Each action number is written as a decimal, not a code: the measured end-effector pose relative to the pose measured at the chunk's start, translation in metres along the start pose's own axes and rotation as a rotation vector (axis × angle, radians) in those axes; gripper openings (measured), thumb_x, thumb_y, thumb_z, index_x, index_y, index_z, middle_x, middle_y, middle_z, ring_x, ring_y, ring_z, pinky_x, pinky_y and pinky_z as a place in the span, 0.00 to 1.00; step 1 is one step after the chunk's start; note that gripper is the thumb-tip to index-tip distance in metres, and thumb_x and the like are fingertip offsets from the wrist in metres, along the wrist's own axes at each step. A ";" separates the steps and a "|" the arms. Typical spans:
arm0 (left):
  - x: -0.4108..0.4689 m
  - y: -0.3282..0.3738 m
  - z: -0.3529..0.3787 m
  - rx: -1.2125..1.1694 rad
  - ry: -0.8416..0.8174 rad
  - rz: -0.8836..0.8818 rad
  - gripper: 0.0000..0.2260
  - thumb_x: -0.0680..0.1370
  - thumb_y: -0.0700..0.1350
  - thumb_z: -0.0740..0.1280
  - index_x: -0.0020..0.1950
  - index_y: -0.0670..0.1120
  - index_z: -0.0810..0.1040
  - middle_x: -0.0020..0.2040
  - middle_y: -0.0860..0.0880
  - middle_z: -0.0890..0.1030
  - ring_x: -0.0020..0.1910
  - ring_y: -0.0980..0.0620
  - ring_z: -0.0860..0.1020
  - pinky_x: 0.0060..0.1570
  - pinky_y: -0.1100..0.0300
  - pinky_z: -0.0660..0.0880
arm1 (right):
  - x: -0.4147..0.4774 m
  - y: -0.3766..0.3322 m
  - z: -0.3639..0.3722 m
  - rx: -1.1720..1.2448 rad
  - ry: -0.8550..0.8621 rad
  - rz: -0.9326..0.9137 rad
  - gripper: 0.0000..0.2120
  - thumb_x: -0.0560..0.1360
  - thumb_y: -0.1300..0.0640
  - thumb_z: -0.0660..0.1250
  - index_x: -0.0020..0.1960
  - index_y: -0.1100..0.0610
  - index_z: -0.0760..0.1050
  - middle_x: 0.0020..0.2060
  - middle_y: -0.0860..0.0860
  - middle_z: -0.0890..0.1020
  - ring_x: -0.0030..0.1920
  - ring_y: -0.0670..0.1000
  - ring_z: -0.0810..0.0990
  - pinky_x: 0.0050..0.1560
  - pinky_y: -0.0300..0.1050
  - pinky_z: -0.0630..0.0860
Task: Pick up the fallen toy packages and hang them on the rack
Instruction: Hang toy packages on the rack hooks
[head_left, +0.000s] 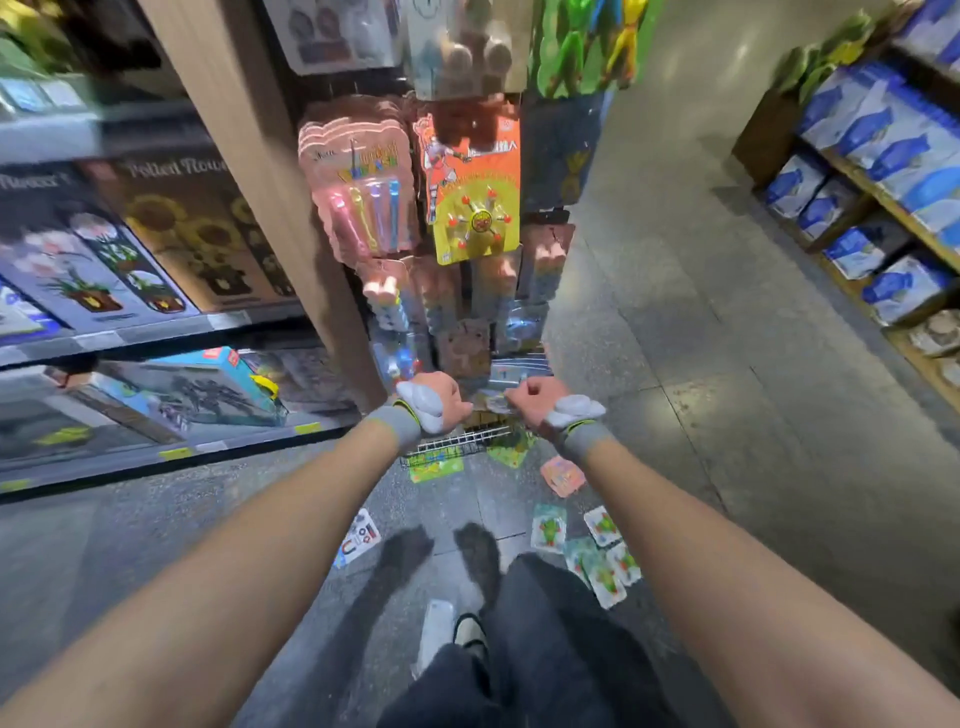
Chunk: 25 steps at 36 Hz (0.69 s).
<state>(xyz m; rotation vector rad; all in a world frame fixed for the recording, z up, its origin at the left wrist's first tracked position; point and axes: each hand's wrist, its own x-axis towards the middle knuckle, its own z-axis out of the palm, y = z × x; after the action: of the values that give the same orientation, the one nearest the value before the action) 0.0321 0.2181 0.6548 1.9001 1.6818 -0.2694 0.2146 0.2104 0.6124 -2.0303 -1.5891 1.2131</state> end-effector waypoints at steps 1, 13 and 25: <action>-0.001 0.001 0.016 -0.002 -0.038 -0.002 0.17 0.80 0.55 0.63 0.37 0.46 0.73 0.41 0.47 0.80 0.47 0.43 0.80 0.50 0.55 0.77 | -0.004 0.018 0.007 -0.001 -0.006 0.034 0.20 0.71 0.41 0.62 0.27 0.52 0.64 0.28 0.54 0.69 0.32 0.52 0.67 0.37 0.49 0.65; 0.011 0.022 0.136 0.014 -0.266 0.037 0.10 0.80 0.51 0.63 0.43 0.47 0.73 0.42 0.49 0.74 0.44 0.50 0.72 0.48 0.57 0.71 | -0.058 0.144 0.025 -0.082 -0.052 0.318 0.16 0.74 0.45 0.62 0.32 0.54 0.69 0.30 0.54 0.72 0.33 0.54 0.68 0.34 0.55 0.66; 0.051 0.036 0.258 -0.025 -0.472 0.099 0.21 0.80 0.55 0.59 0.37 0.41 0.78 0.39 0.41 0.79 0.38 0.47 0.75 0.38 0.58 0.72 | -0.062 0.277 0.041 -0.136 -0.276 0.550 0.12 0.78 0.58 0.64 0.35 0.57 0.69 0.34 0.56 0.74 0.32 0.53 0.69 0.34 0.42 0.63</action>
<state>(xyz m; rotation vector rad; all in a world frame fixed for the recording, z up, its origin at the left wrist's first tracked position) 0.1336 0.1202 0.4301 1.7249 1.2667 -0.6007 0.3631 0.0474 0.4286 -2.5884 -1.2799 1.6724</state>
